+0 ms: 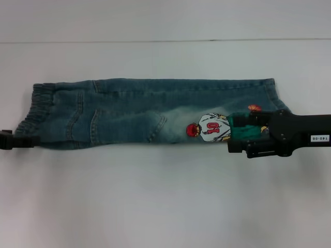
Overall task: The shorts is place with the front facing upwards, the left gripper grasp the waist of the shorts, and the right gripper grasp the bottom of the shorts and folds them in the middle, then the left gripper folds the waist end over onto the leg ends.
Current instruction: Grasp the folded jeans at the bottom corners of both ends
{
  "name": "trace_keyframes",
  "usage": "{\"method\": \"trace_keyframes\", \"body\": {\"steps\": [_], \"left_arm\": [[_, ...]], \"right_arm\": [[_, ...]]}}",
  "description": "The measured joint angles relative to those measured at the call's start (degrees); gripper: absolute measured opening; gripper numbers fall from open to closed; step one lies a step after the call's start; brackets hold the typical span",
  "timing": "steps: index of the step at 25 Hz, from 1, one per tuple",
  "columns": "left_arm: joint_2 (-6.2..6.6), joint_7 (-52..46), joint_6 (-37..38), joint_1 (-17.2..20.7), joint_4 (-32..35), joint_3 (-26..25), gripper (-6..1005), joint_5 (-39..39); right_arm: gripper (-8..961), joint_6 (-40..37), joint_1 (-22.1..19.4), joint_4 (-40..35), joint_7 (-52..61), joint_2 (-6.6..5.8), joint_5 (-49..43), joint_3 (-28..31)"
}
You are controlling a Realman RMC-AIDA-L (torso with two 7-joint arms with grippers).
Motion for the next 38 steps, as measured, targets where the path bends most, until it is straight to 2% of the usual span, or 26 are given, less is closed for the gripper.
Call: {"method": "trace_keyframes", "body": {"steps": [10, 13, 14, 19, 21, 38], "left_arm": [[-0.29, 1.16, -0.28, 0.05, -0.08, 1.31, 914, 0.06], [-0.72, 1.62, -1.11, 0.05, -0.11, 2.41, 914, 0.06], [-1.37, 1.74, -2.98, 0.13, -0.01, 2.84, 914, 0.06], [-1.56, 1.89, -3.85, 0.08, -0.05, 2.93, 723, 0.06], [-1.62, 1.89, -4.14, 0.07, 0.03, 2.93, 517, 0.06], [-1.80, 3.52, -1.67, -0.17, 0.05, 2.98, 406, -0.45]], "right_arm": [[948, 1.16, -0.03, 0.06, 0.00, 0.36, 0.17, -0.01], [947, 1.25, 0.04, 0.12, 0.00, 0.36, 0.24, 0.04], [947, 1.28, 0.04, 0.14, 0.00, 0.36, 0.25, 0.09], [946, 1.61, 0.04, 0.19, 0.00, 0.33, 0.28, 0.25], [946, 1.89, 0.04, 0.19, 0.00, 0.33, 0.28, 0.28], [941, 3.87, 0.58, 0.20, -0.05, 0.75, 0.28, 0.00]]}}
